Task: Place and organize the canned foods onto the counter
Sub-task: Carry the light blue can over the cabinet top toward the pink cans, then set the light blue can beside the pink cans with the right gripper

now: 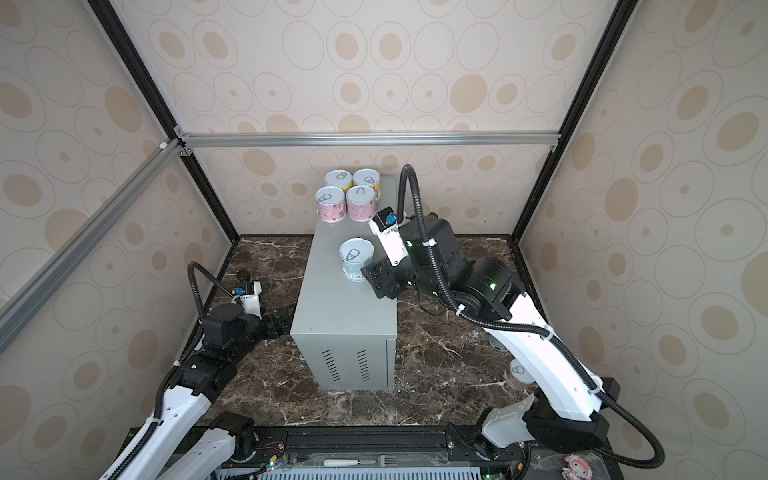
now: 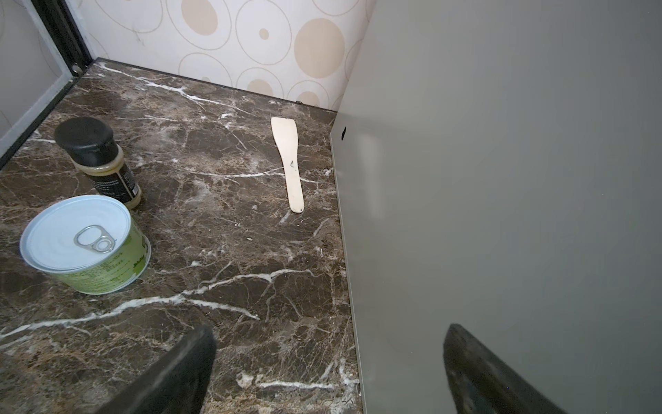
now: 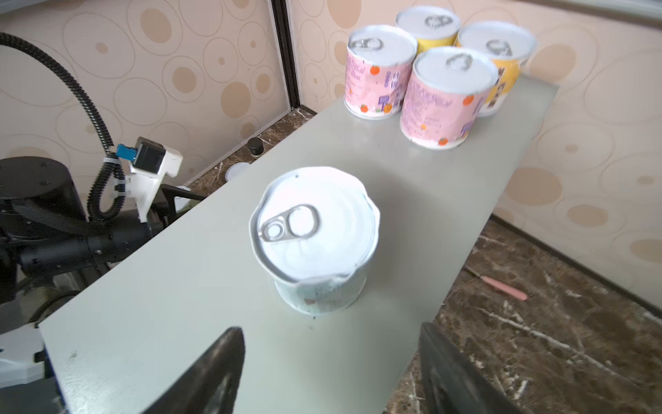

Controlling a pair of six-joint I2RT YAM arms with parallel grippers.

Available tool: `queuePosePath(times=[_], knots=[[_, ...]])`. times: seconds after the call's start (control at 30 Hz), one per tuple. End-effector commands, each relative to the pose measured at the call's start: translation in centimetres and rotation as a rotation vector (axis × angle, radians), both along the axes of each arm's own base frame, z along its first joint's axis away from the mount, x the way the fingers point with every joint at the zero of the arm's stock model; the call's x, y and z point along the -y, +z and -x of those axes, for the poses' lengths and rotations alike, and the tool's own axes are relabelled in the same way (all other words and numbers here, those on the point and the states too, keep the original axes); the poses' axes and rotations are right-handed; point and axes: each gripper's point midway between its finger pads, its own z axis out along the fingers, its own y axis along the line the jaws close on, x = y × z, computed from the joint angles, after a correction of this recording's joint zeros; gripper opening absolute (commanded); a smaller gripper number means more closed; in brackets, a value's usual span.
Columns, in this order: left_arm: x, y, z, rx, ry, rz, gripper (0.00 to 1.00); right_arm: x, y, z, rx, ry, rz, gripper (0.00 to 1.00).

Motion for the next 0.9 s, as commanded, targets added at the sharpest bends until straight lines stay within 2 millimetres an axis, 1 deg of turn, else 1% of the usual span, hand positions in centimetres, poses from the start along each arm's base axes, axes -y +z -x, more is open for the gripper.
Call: queuePosePath(times=[0.0, 0.1, 0.2, 0.33, 0.53, 0.7, 0.87], knots=[[-0.3, 0.5, -0.2, 0.019, 0.010, -0.010, 0.99, -0.7, 0.2, -0.4, 0.044, 0.010, -0.054, 0.74], [-0.2, 0.1, -0.3, 0.007, 0.007, -0.011, 0.99, -0.8, -0.5, -0.8, 0.050, 0.010, -0.057, 0.73], [0.0, -0.4, -0.5, -0.010, -0.002, -0.010, 0.99, -1.7, -1.1, -1.2, 0.037, 0.029, -0.087, 0.72], [0.0, -0.7, -0.7, -0.025, 0.000, -0.016, 0.99, -2.6, -1.9, -2.6, 0.003, 0.008, -0.114, 0.70], [0.0, -1.0, -0.7, -0.033, 0.002, -0.018, 0.99, -4.0, -2.3, -4.8, -0.030, -0.007, -0.198, 0.65], [0.0, -1.1, -0.8, -0.035, 0.001, -0.017, 0.99, -5.5, -2.9, -6.5, -0.053, -0.001, -0.211, 0.64], [0.2, -1.4, -0.9, -0.048, -0.005, -0.016, 0.99, -6.4, -3.2, -8.3, -0.067, 0.001, -0.219, 0.63]])
